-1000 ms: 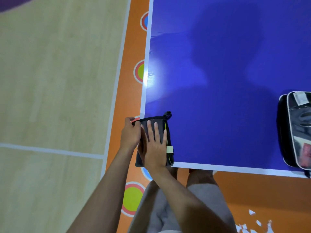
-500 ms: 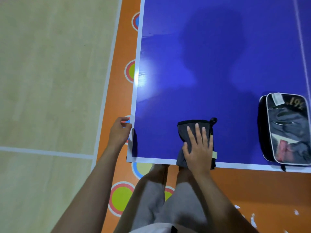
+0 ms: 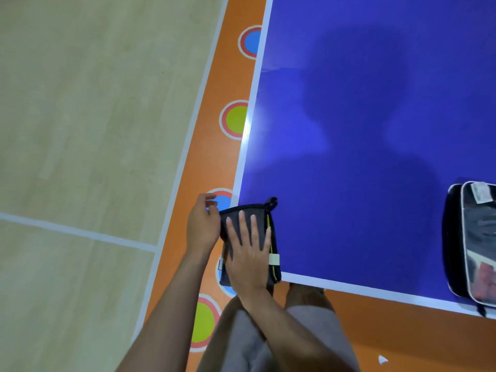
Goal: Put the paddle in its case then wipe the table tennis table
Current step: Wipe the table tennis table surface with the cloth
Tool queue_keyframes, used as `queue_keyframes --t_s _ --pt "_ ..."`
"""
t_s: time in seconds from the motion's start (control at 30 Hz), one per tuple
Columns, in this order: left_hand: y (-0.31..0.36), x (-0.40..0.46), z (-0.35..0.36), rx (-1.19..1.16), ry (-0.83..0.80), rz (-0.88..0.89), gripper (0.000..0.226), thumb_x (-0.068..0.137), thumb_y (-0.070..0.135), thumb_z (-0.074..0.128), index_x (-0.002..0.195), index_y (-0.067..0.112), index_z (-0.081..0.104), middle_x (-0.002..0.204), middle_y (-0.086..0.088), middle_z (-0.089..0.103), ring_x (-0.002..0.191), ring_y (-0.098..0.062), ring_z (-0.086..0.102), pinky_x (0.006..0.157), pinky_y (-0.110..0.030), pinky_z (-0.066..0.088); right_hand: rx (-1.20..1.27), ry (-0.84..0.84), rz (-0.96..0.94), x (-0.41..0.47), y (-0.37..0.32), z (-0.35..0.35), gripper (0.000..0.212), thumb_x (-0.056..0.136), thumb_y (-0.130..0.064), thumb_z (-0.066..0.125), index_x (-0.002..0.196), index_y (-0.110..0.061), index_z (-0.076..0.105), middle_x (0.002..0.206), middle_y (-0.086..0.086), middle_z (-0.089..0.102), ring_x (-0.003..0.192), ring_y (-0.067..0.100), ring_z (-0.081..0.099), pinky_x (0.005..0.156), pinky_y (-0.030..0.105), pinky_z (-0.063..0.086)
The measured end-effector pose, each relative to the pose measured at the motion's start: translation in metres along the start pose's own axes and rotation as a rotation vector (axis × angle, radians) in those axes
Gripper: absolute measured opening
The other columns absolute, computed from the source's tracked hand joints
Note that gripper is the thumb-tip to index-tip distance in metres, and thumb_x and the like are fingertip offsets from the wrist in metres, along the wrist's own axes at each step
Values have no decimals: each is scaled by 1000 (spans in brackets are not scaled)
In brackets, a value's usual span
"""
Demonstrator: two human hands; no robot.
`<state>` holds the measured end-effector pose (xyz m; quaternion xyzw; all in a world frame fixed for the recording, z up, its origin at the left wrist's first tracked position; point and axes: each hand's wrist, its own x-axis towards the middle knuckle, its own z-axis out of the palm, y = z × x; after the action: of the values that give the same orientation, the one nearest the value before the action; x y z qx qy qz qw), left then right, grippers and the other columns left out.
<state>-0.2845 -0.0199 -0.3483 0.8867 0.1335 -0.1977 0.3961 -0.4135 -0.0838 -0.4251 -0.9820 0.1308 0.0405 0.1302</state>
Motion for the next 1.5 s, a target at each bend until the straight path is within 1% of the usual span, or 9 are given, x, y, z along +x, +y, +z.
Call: queue_keyframes --t_s 0.1,0.23,0.57,0.73,0.93,1.17,1.27,1.37,1.5 --pt "4 7 -6 24 37 14 36 97 4 44 127 15 61 118 3 64 102 -17 58 83 -26 40 -2 14 -111 27 5 -1 77 103 -48 48 167 -33 9 176 3 2 162 28 3 124 64 20" --pt "7 21 -7 16 81 81 41 97 3 45 134 13 58 131 -2 59 117 -20 56 96 -30 42 -11 65 -97 93 22 -6 69 106 -55 36 167 -33 13 176 2 4 162 25 2 127 60 12" --pt "28 45 19 11 26 147 37 99 7 47 133 19 57 128 1 60 116 -20 57 101 -42 50 -38 216 -24 274 62 -30 64 103 -51 40 163 -33 31 173 -1 22 160 23 17 127 57 13" --pt "34 63 30 3 19 87 36 105 9 45 139 17 55 135 0 59 119 -16 56 97 -30 47 -59 287 17 368 77 -41 64 101 -53 38 162 -32 36 170 0 30 158 23 24 127 57 14" --pt "32 65 34 -37 -15 44 32 108 14 43 137 23 55 128 8 59 98 1 57 72 -4 39 -93 215 -7 431 93 -53 67 103 -59 26 165 -34 25 173 -1 20 160 23 16 128 56 9" --pt "14 59 22 -156 27 17 31 107 11 41 130 25 57 126 4 62 114 -17 60 92 -31 54 -86 220 -35 361 77 -43 63 103 -51 26 164 -33 30 172 1 24 159 24 20 128 57 14" --pt "8 51 17 -150 53 23 37 102 5 40 131 21 58 125 4 61 114 -16 57 86 -20 44 -29 250 -59 286 61 -29 60 104 -46 34 162 -31 35 171 3 28 158 26 24 127 57 15" --pt "7 42 13 -157 67 -4 40 99 1 39 130 19 59 122 5 62 110 -14 56 74 -2 37 -22 195 -43 211 43 -21 62 106 -46 36 165 -30 25 174 3 18 161 26 16 127 58 13" --pt "10 34 13 -168 79 -9 41 97 -2 39 128 15 59 119 3 63 99 -12 60 70 1 37 -39 58 -55 116 23 -15 69 106 -47 35 168 -28 11 176 5 2 162 26 1 127 60 11"
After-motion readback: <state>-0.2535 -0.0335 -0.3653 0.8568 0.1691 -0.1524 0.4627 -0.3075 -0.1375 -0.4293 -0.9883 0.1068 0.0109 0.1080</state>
